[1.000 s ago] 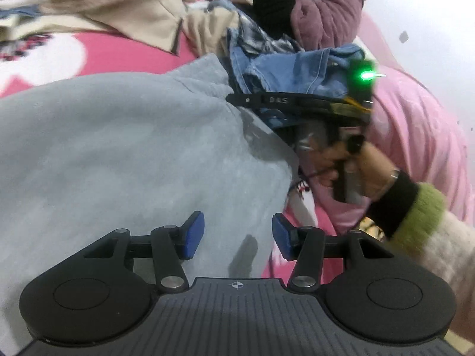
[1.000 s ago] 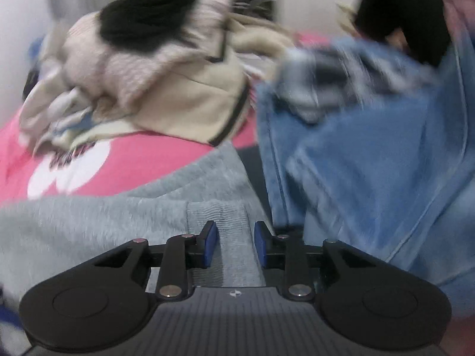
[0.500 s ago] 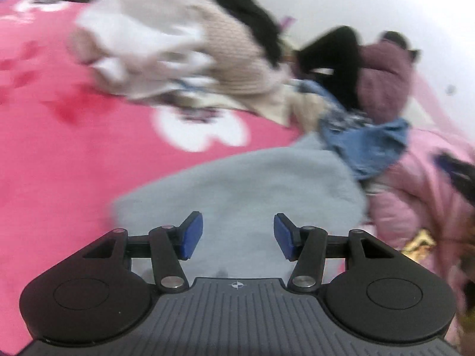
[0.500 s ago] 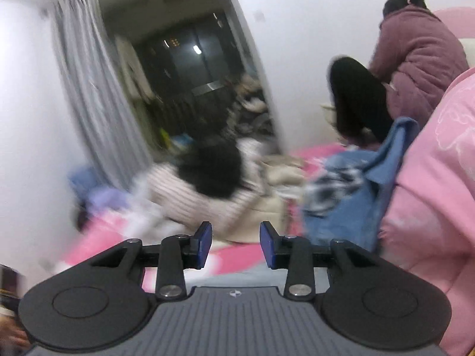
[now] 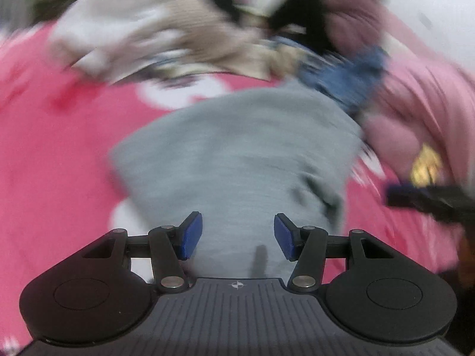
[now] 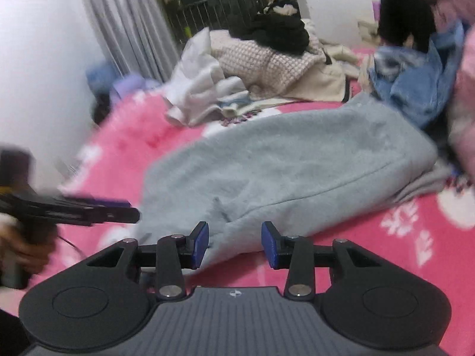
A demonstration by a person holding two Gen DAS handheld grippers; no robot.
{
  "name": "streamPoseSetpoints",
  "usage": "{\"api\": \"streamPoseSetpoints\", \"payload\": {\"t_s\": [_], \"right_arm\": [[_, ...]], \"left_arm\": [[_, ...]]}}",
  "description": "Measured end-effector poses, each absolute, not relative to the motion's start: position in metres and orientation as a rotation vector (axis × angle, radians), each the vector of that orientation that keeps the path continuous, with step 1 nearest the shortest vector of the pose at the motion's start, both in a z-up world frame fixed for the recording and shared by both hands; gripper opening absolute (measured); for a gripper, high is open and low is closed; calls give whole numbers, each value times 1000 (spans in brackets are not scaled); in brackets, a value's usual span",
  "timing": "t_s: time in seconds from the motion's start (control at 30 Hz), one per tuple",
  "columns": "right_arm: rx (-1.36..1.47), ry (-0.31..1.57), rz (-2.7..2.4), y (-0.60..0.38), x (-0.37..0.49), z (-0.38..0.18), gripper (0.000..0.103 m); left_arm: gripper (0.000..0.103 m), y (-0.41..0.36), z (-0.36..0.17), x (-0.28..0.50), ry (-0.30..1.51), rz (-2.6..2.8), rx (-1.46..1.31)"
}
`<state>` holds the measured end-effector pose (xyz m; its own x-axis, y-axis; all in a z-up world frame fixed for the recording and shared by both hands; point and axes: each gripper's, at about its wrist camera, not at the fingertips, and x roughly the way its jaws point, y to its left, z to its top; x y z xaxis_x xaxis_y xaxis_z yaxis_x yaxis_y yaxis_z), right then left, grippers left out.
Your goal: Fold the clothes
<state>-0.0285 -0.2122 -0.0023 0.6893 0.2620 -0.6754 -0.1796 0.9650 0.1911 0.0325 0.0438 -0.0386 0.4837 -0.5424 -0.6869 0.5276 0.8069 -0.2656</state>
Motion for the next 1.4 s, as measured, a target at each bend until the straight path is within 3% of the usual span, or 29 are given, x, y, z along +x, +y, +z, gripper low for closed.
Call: {"api": "streamPoseSetpoints", "payload": {"t_s": [0.23,0.3,0.33,0.37,0.4,0.47,0.63,0.73,0.8,0.83,0.97,1.07,1.1,1.17,1.2,1.27,1.4], "right_arm": [[-325,767,274,-152,-2,-33,42],[-406,797,280,-142,-1,-47,38],[-446,812,282,-138,-1,-55,34],[-456,812,275,-138,-2,-58,19],[-437,797,260,-141,-5,-56,12],[-377,772,225,-150,-11,-52,9],[-140,806,160,-184,-26,-60,9],[-83,847,146,-192,-29,-69,15],[-57,836,133,-196,-34,-62,35],[-36,824,123,-200,-37,-57,40],[167,810,133,-228,-48,-42,43],[423,840,186,-252,-47,-45,57],[529,855,207,-259,-44,-50,58],[769,896,246,-269,-38,-66,62],[889,925,255,-273,-35,-76,67],[1073,983,271,-273,-30,-98,68],[1217,1028,273,-260,-25,-125,72]], "left_arm": [[52,-19,-64,16,737,-754,318],[44,-25,-72,12,708,-748,382],[31,-27,-75,10,692,-742,412],[20,-26,-75,8,674,-734,428],[15,-25,-74,5,655,-727,439],[8,-21,-70,-1,616,-728,447],[8,-19,-79,-13,626,-794,525],[15,-14,-78,-10,682,-806,493],[28,-4,-71,-6,723,-803,422],[34,7,-67,-3,757,-802,356],[47,68,-57,15,894,-760,26],[53,119,-64,40,930,-574,-203],[55,135,-68,50,937,-503,-278],[66,163,-82,74,963,-401,-471],[68,174,-91,87,979,-371,-582],[68,185,-105,107,1003,-349,-725],[69,178,-111,123,991,-342,-767]]}}
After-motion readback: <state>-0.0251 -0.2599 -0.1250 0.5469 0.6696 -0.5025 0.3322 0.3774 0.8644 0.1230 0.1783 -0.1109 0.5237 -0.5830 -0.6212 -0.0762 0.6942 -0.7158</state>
